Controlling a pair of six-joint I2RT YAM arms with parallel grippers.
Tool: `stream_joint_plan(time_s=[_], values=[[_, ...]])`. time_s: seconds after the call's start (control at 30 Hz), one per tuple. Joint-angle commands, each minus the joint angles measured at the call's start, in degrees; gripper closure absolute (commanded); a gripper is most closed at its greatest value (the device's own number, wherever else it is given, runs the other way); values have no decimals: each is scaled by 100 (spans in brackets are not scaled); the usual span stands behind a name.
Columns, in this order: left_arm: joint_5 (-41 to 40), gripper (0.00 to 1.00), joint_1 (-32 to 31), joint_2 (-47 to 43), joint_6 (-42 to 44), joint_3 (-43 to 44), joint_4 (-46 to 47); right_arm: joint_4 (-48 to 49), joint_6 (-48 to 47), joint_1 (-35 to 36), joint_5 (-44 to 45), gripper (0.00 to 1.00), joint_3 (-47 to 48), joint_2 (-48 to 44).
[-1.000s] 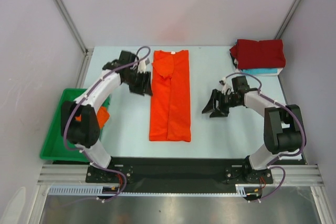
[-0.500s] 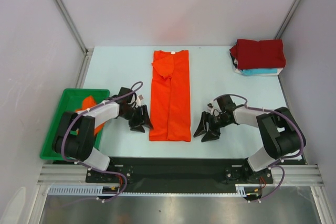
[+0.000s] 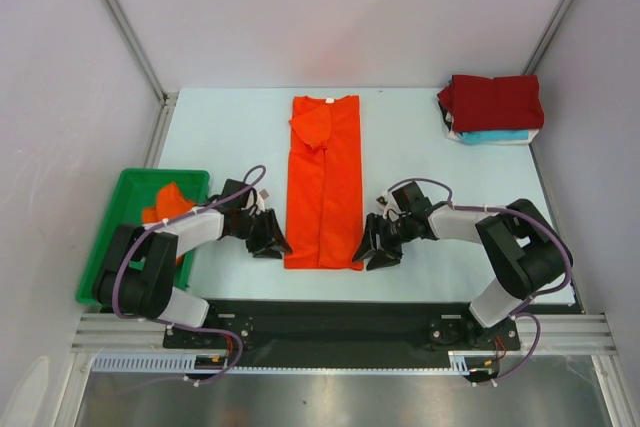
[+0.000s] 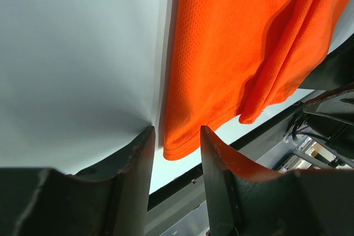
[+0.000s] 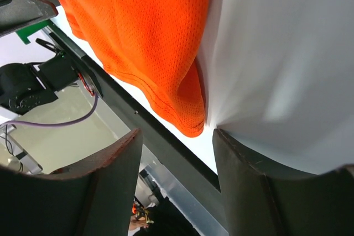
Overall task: Fold and stack the t-shirts
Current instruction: Fold the tshirt
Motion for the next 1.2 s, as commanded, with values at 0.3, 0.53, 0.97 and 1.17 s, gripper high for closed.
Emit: stream_joint_plan(time_s=[0.3,0.53,0.97,1.17], values=[[35,63,-148,-161,-93,-115,142,178,85,14,662,50,-41,397],[132,77,-262,-249,-40,-317,159,327,76,32,557,63,-84,476],[71,99,-25,-609,459,201,-174,12,-565,23,451,100,276,-400],[-105,100,160,-856,794,509,-526,-454,-1093,-433,495,100,337,-1167]])
